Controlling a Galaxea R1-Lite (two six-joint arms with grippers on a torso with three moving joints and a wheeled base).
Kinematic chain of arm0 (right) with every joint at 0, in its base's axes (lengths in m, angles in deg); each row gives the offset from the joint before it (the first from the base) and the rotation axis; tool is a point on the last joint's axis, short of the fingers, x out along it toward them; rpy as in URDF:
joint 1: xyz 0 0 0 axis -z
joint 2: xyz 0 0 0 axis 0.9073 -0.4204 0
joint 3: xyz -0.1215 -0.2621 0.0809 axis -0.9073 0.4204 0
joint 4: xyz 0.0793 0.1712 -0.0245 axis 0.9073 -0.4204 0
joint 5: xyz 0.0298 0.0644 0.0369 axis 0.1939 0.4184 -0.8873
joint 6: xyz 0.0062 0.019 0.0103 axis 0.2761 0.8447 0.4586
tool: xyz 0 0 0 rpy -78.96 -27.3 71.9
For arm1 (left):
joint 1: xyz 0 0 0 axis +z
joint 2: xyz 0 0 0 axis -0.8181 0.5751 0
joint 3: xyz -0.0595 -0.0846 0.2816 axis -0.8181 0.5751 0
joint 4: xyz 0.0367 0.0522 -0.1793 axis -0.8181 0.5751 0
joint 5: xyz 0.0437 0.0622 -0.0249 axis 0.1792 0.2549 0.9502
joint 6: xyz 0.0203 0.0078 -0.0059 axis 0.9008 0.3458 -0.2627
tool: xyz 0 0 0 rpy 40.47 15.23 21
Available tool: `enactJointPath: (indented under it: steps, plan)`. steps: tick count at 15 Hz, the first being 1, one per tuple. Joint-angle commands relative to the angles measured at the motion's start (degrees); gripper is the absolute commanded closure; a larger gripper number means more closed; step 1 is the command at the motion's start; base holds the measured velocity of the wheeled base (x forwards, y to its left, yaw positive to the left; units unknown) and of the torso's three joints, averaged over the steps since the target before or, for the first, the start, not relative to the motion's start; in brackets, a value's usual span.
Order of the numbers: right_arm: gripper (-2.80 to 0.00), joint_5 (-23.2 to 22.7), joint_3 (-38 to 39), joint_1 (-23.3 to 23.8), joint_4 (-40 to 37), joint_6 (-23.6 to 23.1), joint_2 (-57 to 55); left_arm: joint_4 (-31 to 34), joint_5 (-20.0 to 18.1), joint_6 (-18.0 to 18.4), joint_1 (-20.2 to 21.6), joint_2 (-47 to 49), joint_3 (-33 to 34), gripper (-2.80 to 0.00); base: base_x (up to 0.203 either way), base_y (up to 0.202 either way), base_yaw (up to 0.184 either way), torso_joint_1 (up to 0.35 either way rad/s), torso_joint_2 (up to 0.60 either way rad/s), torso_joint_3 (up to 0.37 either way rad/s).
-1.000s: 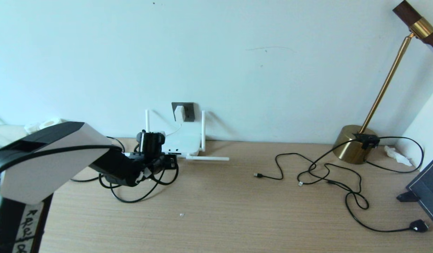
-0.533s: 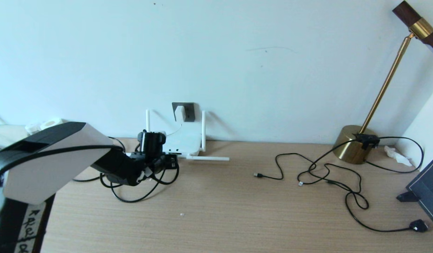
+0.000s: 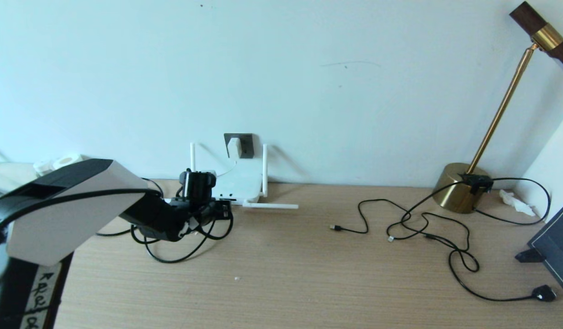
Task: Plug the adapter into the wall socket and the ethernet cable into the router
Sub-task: Plug cable into router interface
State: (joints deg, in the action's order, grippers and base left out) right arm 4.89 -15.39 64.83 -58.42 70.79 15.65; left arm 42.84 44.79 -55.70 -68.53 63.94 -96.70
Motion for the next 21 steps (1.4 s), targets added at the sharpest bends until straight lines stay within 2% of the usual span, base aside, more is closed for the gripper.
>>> enactJointPath:
  steps: [1, 21]
  plan:
    - [-2.8, -0.02, 0.0, -0.01, 0.01, -0.04, -0.09, -0.31, 0.07, -0.04, 0.19, 0.09, -0.04, 0.0, 0.0, 0.0, 0.0, 0.0, 0.0, 0.0]
    - [-2.8, -0.02, 0.0, -0.05, 0.01, -0.04, -0.09, 0.07, -0.02, 0.04, 0.28, 1.47, -2.56, 0.0, 0.0, 0.0, 0.0, 0.0, 0.0, 0.0]
